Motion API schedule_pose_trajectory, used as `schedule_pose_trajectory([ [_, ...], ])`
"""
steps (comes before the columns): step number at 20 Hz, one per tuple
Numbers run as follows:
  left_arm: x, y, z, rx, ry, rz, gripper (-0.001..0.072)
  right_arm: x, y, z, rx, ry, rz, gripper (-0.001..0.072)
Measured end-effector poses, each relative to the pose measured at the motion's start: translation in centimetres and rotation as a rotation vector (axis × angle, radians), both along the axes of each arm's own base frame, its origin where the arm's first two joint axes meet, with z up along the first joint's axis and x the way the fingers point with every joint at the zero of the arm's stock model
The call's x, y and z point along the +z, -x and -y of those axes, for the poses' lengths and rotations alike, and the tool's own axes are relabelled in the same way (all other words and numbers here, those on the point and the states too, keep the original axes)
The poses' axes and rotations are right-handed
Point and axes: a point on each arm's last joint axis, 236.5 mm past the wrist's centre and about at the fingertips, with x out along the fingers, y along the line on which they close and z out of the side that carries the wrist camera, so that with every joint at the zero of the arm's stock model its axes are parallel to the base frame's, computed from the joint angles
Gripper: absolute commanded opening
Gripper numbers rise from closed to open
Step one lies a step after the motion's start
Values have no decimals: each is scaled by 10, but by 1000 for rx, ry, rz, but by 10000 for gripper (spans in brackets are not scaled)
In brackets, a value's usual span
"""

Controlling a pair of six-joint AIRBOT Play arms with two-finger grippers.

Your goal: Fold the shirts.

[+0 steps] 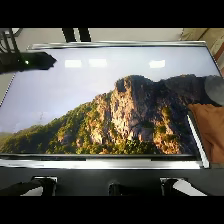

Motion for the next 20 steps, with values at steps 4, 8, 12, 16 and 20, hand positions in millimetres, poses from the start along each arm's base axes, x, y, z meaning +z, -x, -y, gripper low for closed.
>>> schedule_pose_trajectory([
  [4,-17,-15,-51,189,-280,-42,338,58,-126,-130,361,38,215,545],
  [8,-125,24,-68,223,-398,-444,589,-7,-161,-302,693,-221,29,545],
  [12,-195,73,-52,189,-321,-700,589,-64,-134,-386,844,-380,-226,553],
  [16,-201,75,-39,191,-248,-685,590,-82,-119,-402,872,-388,-336,552],
  [20,-202,73,-32,188,-214,-670,589,-88,-115,-403,878,-382,-373,552],
])
